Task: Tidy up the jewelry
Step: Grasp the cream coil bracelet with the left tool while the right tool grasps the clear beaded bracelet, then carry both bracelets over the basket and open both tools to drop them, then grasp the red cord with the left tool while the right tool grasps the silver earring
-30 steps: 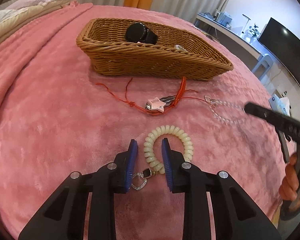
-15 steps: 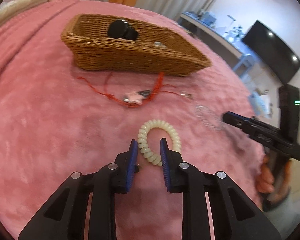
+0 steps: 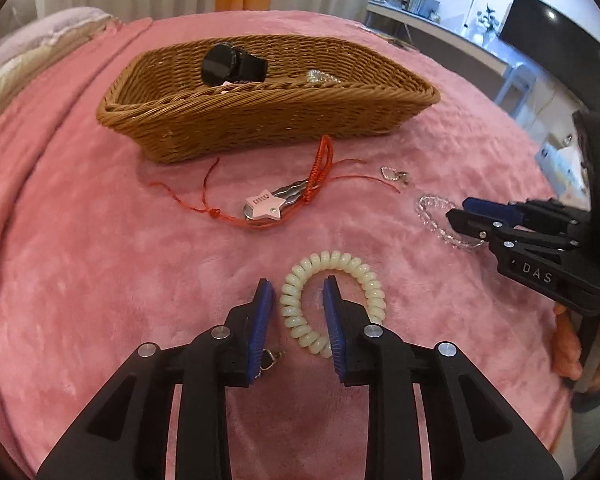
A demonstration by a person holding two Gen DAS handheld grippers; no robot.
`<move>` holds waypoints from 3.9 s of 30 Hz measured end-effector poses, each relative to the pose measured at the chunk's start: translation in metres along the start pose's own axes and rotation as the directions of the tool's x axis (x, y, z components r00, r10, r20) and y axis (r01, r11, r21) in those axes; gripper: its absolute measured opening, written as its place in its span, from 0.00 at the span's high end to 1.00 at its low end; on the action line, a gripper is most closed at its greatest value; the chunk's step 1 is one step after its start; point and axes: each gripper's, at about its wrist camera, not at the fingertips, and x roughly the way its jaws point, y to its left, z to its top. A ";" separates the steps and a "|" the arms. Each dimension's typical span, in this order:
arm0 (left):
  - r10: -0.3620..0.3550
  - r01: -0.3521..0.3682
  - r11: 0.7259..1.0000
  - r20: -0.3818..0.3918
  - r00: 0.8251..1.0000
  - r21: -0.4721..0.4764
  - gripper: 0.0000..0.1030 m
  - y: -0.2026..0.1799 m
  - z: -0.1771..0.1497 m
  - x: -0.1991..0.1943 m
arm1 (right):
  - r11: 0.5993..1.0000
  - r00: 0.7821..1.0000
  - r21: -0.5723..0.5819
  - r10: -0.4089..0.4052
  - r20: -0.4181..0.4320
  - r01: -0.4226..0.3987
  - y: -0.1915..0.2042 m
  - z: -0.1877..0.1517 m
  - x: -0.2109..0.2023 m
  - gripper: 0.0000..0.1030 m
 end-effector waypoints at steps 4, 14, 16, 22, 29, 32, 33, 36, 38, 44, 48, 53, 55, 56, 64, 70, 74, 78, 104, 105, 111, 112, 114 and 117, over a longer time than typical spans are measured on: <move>0.038 -0.038 0.999 0.014 0.999 0.031 0.89 -0.007 -0.001 -0.002 | 0.999 1.000 -0.040 -0.008 0.009 0.009 0.010 0.000 -0.001 0.94; 0.031 -0.031 1.000 0.117 0.993 0.002 0.91 -0.005 0.001 -0.031 | 0.992 0.989 0.029 0.119 0.082 -0.122 0.012 0.010 -0.040 0.94; 0.022 -0.021 1.000 0.145 0.989 -0.006 0.91 -0.004 0.006 -0.042 | 0.990 0.986 0.030 0.134 0.100 -0.137 0.014 0.015 -0.049 0.94; 0.014 -0.013 1.000 0.232 0.973 -0.006 0.91 -0.002 0.024 -0.074 | 0.986 0.974 0.022 0.158 0.165 -0.164 0.019 0.033 -0.079 0.94; 0.031 -0.027 0.999 0.293 0.956 -0.018 0.91 0.006 0.060 -0.087 | 0.981 0.953 0.044 0.173 0.247 -0.190 0.015 0.082 -0.098 0.94; 0.038 -0.029 0.999 0.306 0.951 -0.033 0.91 0.013 0.080 -0.085 | 0.982 0.949 0.047 0.165 0.270 -0.184 0.015 0.108 -0.096 0.94; 0.036 -0.026 0.999 0.307 0.951 -0.036 0.91 0.015 0.086 -0.083 | 0.982 0.948 0.048 0.162 0.275 -0.182 0.015 0.118 -0.093 0.94; 0.054 -0.043 0.998 0.304 0.951 -0.042 0.91 0.020 0.108 -0.070 | 0.982 0.951 0.057 0.157 0.266 -0.178 0.014 0.142 -0.078 0.94; 0.060 -0.048 0.998 0.297 0.953 -0.049 0.91 0.024 0.116 -0.060 | 0.982 0.956 0.063 0.158 0.248 -0.179 0.014 0.153 -0.064 0.94; 0.082 -0.065 0.995 0.237 0.968 -0.076 0.91 0.036 0.135 -0.019 | 0.957 0.957 0.107 0.255 0.141 -0.270 0.014 0.174 -0.002 0.94; 0.093 -0.079 0.994 0.209 0.973 -0.077 0.91 0.040 0.138 -0.001 | 0.955 0.961 0.125 0.259 0.091 -0.269 0.012 0.176 0.030 0.94; 0.106 -0.094 0.993 0.188 0.976 -0.068 0.91 0.041 0.138 0.013 | 0.967 0.976 0.137 0.205 0.078 -0.214 0.002 0.174 0.046 0.94; 0.109 -0.099 0.993 0.179 0.978 -0.065 0.90 0.041 0.138 0.018 | 0.968 0.977 0.143 0.198 0.075 -0.207 -0.001 0.173 0.049 0.94; 0.111 -0.100 0.993 0.176 0.978 -0.065 0.90 0.041 0.138 0.019 | 0.969 0.979 0.144 0.192 0.072 -0.201 -0.003 0.172 0.051 0.94; 0.106 -0.091 0.993 0.209 0.972 -0.080 0.57 0.041 0.131 0.007 | 0.967 0.980 0.165 0.180 0.089 -0.193 -0.013 0.166 0.042 0.78; 0.063 -0.034 0.994 0.302 0.951 -0.101 0.49 0.042 0.119 -0.045 | 0.983 0.972 0.105 0.130 0.195 -0.152 -0.006 0.152 -0.015 0.57; 0.047 -0.011 0.995 0.362 0.931 -0.100 0.48 0.036 0.105 -0.082 | 0.985 0.959 0.077 0.128 0.253 -0.152 0.000 0.135 -0.057 0.57; 0.039 -0.004 0.996 0.404 0.914 -0.087 0.48 0.028 0.086 -0.114 | 0.985 0.949 0.062 0.140 0.282 -0.164 0.002 0.116 -0.083 0.57; -0.011 0.052 0.983 0.226 0.974 -0.177 0.48 0.055 -0.012 -0.062 | 0.991 0.988 0.090 0.091 0.127 -0.103 0.003 0.039 -0.006 0.58; -0.017 0.054 0.985 0.221 0.975 -0.163 0.48 0.052 -0.009 -0.059 | 0.991 0.988 0.091 0.091 0.122 -0.102 0.003 0.039 -0.002 0.58; -0.046 0.061 0.995 0.191 0.981 -0.076 0.49 0.026 0.014 -0.041 | 0.990 0.990 0.096 0.092 0.110 -0.103 -0.002 0.039 0.008 0.62; -0.051 0.063 0.996 0.176 0.983 -0.061 0.49 0.022 0.020 -0.036 | 0.990 0.990 0.099 0.092 0.108 -0.103 -0.004 0.038 0.010 0.62; -0.060 0.065 0.997 0.137 0.989 -0.029 0.50 0.014 0.031 -0.024 | 0.989 0.991 0.106 0.092 0.096 -0.102 -0.006 0.035 0.014 0.62; -0.057 0.055 0.998 0.105 0.993 0.019 0.50 0.003 0.042 -0.014 | 0.987 0.990 0.110 0.103 0.099 -0.114 -0.008 0.033 0.015 0.62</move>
